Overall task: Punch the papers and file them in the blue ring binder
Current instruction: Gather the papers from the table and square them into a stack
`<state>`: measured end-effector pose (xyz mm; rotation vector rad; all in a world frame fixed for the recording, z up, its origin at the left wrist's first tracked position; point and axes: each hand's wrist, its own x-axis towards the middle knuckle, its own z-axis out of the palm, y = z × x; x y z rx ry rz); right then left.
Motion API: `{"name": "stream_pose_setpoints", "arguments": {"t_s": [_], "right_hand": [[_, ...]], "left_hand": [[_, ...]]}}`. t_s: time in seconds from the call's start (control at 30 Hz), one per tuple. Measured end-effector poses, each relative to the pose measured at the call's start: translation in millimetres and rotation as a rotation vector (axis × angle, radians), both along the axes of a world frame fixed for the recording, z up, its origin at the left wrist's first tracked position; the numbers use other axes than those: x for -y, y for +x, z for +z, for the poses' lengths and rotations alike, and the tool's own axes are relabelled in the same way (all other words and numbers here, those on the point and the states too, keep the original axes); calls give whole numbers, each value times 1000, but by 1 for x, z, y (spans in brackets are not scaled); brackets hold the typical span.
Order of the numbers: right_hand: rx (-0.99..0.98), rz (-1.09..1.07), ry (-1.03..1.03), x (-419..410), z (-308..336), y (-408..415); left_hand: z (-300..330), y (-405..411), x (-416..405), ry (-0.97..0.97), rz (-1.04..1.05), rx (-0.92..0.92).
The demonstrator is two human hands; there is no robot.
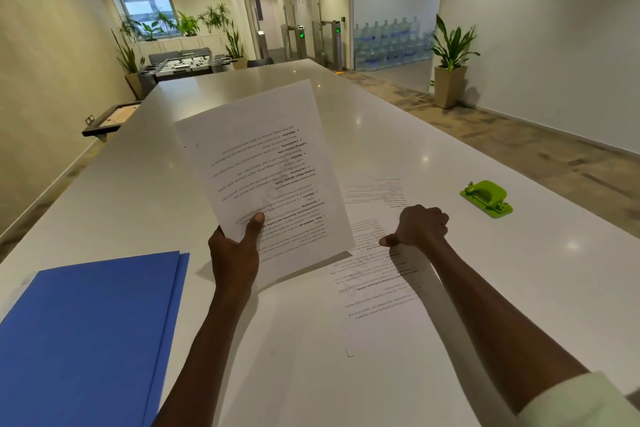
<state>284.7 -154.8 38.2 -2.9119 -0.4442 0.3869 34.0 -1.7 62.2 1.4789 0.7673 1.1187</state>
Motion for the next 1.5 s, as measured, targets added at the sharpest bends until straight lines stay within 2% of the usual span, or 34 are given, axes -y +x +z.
{"name": "stream_pose_setpoints", "arguments": {"t_s": [0.2, 0.5, 0.73, 0.87, 1.13, 1.5], "right_hand": [[-72, -17, 61, 1, -1, 1], [-29, -76, 120, 11, 2, 3], [-160, -113, 255, 17, -3, 26], [-101, -44, 262, 34, -1, 30], [-66, -133, 372, 50, -2, 34], [152, -143, 422, 61, -4, 36]], "left_hand": [[-5, -1, 3, -28, -8, 10], [-1, -2, -4, 0, -1, -18], [0, 1, -1, 2, -1, -23], [1, 1, -1, -8, -4, -26], [4, 4, 1, -34, -21, -33], [7, 4, 4, -13, -18, -53]]}}
